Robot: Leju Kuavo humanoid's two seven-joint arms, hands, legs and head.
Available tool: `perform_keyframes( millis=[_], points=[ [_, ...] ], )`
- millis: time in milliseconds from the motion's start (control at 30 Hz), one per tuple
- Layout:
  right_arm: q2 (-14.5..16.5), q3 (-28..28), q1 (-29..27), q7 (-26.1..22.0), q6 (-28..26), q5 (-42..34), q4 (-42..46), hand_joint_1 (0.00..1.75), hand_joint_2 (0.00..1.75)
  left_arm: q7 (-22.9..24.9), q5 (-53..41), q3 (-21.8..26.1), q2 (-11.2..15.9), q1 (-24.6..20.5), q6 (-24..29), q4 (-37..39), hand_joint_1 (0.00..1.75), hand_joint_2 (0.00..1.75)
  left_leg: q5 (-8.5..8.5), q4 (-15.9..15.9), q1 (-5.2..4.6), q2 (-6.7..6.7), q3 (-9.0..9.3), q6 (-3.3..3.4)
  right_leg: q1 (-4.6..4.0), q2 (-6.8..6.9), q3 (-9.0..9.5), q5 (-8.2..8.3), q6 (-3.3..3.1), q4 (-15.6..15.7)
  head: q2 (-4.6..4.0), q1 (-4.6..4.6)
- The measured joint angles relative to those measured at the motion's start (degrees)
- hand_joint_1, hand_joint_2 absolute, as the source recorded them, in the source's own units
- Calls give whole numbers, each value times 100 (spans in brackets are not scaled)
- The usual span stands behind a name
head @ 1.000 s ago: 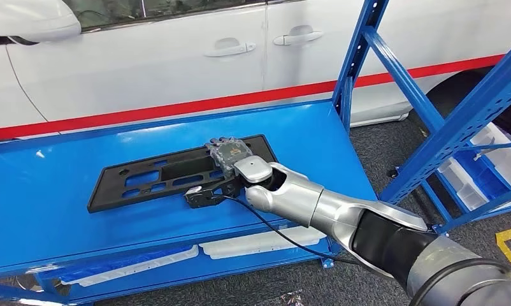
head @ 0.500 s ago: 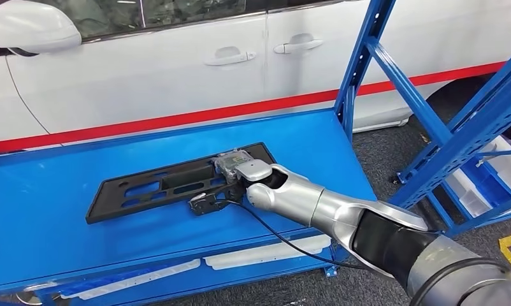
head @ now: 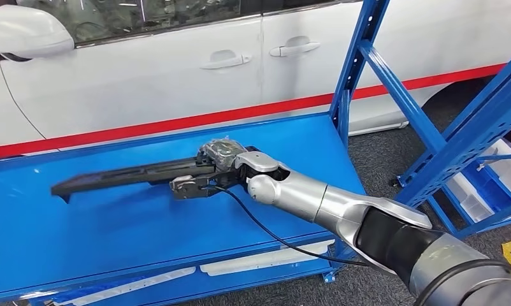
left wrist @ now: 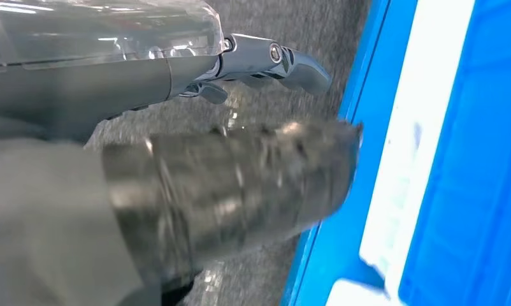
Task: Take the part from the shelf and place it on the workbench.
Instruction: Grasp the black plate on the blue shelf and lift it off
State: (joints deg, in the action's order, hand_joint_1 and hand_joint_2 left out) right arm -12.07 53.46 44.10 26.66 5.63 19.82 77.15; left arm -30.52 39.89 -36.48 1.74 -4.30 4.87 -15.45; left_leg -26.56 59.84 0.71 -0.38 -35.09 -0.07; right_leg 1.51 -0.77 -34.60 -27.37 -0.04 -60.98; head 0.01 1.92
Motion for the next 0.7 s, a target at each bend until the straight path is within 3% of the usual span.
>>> perform_keyframes(
  millis=[67,133,200,233,333,367,433,500,567,633,667,700],
  points=[
    [3,-79,-16,-142,-243,-308,194,175,175,-25,17,-1,0,-2,12,0,0,175,-252,426,9,10,-198,-40,16,-6,2,16,-56,17,0,-1],
    [6,-130,-77,-294,-448,-525,370,175,175,-40,17,-4,2,-11,74,0,0,175,-573,1159,10,13,-550,-65,-2,-2,1,11,-83,19,0,-1],
    [7,-183,-175,-480,-738,-705,563,175,175,-33,12,-10,3,-5,225,0,0,175,-599,1502,6,12,-747,-44,-34,6,2,1,-99,18,0,-1],
    [8,-222,-217,-574,-917,-779,679,175,175,-26,25,-13,3,-1,314,0,0,175,-463,1367,-3,12,-704,-11,-48,7,4,-3,-105,18,0,-1],
    [11,-371,-273,-801,-1459,-924,1088,175,175,-10,136,-15,5,1,523,0,0,175,44,332,-82,11,-241,149,-67,3,9,-11,-109,33,0,0],
    [13,-420,-283,-846,-1590,-957,1221,175,175,-2,171,-15,8,3,562,0,0,175,104,92,-116,10,-125,187,-63,1,6,-8,-100,46,0,-1],
    [13,-494,-323,-885,-1726,-1007,1437,175,175,15,216,-15,11,10,605,1,0,175,99,-61,-158,6,-42,217,-51,0,5,6,-58,85,0,-1],
    [11,-532,-380,-888,-1752,-1029,1608,175,175,21,234,-15,9,14,621,2,0,175,138,-208,-135,13,22,235,-49,6,5,-22,-1,92,0,2],
    [8,-569,-408,-893,-1755,-1033,1749,175,175,22,236,-16,5,9,621,2,0,175,189,-352,-96,30,100,262,-64,15,-132,-226,30,-213,0,10],
    [6,-608,-429,-899,-1758,-1039,1841,175,175,23,235,-17,3,-2,621,2,0,175,191,-372,-94,37,118,284,-61,19,-469,-533,45,-902,0,16],
    [5,-619,-449,-901,-1758,-1041,1871,175,175,24,235,-18,3,-6,621,2,0,175,180,-360,-93,36,119,287,-56,19,-632,-617,60,-1206,1,16],
    [5,-622,-473,-902,-1758,-1043,1896,175,175,24,235,-19,1,-6,621,2,0,175,162,-338,-88,31,119,285,-45,22,-723,-599,81,-1347,0,16]
  ],
)
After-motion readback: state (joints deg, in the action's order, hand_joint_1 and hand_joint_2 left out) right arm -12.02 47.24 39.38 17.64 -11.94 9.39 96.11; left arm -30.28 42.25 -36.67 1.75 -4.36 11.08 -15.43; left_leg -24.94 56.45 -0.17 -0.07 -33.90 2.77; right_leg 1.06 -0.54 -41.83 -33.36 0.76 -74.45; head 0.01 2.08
